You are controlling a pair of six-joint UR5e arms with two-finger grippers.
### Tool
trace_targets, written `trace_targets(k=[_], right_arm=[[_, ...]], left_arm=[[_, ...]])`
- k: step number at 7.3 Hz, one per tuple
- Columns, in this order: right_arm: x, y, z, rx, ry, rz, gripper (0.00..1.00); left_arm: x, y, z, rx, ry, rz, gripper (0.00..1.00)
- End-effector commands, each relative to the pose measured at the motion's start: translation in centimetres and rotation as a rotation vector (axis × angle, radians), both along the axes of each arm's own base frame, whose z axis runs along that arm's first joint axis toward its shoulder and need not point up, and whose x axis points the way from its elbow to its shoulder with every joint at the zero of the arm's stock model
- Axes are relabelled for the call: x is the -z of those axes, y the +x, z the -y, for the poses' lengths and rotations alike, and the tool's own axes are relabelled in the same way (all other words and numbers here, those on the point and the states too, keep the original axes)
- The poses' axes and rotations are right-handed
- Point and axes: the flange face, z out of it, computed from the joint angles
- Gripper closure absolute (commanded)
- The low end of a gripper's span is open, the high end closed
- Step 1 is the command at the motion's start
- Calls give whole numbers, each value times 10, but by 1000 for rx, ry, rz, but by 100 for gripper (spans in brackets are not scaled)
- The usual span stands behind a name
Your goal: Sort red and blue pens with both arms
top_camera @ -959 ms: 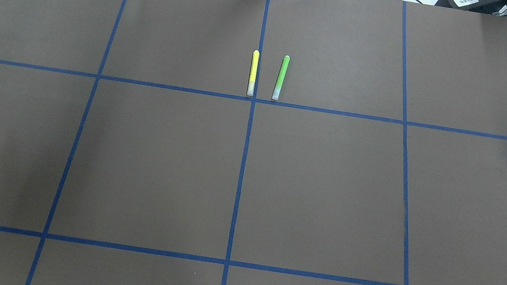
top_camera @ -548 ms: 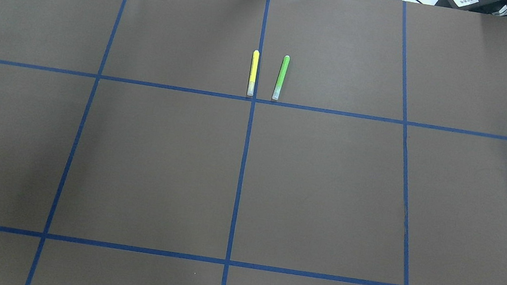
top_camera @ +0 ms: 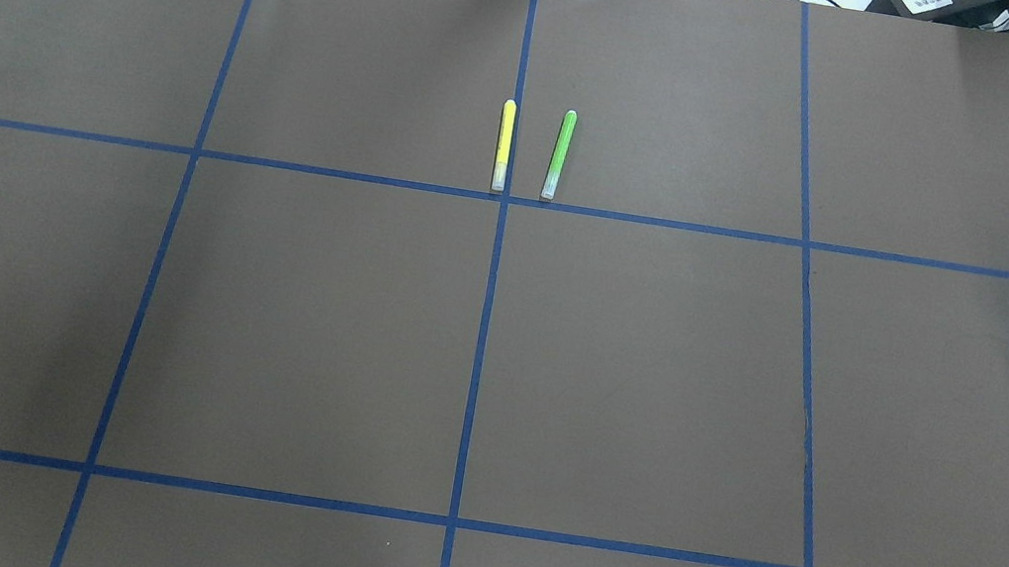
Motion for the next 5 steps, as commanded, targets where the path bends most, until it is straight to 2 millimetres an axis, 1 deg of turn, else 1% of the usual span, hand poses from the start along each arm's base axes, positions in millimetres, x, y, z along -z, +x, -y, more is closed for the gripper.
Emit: trace_targets(k=[1, 5], right_arm=[[4, -4, -1, 5, -4, 59, 0], [2, -4, -2, 5, -5, 53, 0]], left_arm=[[0, 0, 0, 0, 0, 0, 0], [0, 0, 0, -1, 1, 0, 0]])
